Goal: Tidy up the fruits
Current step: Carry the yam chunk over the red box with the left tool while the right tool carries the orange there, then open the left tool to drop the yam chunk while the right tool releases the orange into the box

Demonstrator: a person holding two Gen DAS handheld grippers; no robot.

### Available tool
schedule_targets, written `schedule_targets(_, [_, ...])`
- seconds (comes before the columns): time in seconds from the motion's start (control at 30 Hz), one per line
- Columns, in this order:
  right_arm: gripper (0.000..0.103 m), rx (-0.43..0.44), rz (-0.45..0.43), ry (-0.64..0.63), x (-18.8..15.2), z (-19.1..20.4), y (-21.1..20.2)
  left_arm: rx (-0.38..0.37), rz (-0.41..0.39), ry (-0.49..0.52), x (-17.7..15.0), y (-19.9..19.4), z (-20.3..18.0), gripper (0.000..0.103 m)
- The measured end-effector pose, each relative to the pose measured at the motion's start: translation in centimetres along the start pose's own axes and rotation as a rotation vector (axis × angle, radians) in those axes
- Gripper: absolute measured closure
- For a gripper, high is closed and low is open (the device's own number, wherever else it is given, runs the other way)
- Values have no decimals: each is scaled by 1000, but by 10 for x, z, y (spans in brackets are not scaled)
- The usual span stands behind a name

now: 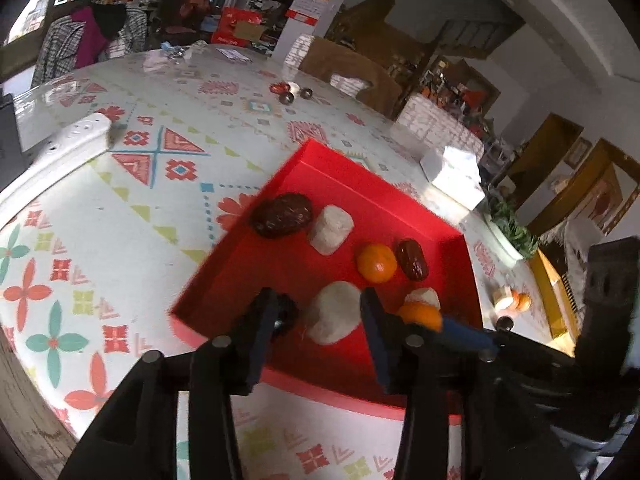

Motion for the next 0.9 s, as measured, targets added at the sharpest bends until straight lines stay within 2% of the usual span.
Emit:
schedule_targets(0.07, [63, -22, -3, -18, 2, 3, 6, -2, -20, -17, 2, -7, 4, 49])
schedule_targets(0.2, [63, -34, -12, -6, 4, 5, 11, -2, -44, -23, 3, -18, 4, 47])
schedule_targets(0.27, [62, -26, -18, 0, 6, 5, 9, 0, -52, -17, 4, -21, 2, 40])
schedule_targets(0.4, [59, -39, -63, -4, 5, 3, -5, 5, -71, 11, 4, -29, -6, 39])
schedule_targets(0.5, [55, -42, -96, 22, 2, -5, -20, 37, -91, 55, 5, -35, -17, 38])
schedule_targets(0.6, [54, -55, -126, 51, -2, -15, -35, 120, -127, 138, 5, -41, -35, 30])
schedule_targets(0.7, [50, -71, -165, 103, -10, -31, -53, 182, -167, 210, 3, -47, -52, 20])
schedule_targets(0.77, [48, -77, -185, 131, -15, -40, -62, 217, -202, 255, 1, -52, -66, 10])
schedule_targets(0.9, [43, -106, -215, 181, -29, -59, -75, 224, -211, 317, -4, -52, -87, 8])
Point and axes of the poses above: each gripper's, at about its wrist camera, not at the fingertips, and y roughly the way its jaws point, z to its left, x to its top, the point moved 5 cm from there along y, roughly the way its jaws point, and after that the axes turned 15 degrees about -x, right-handed, at the moved point
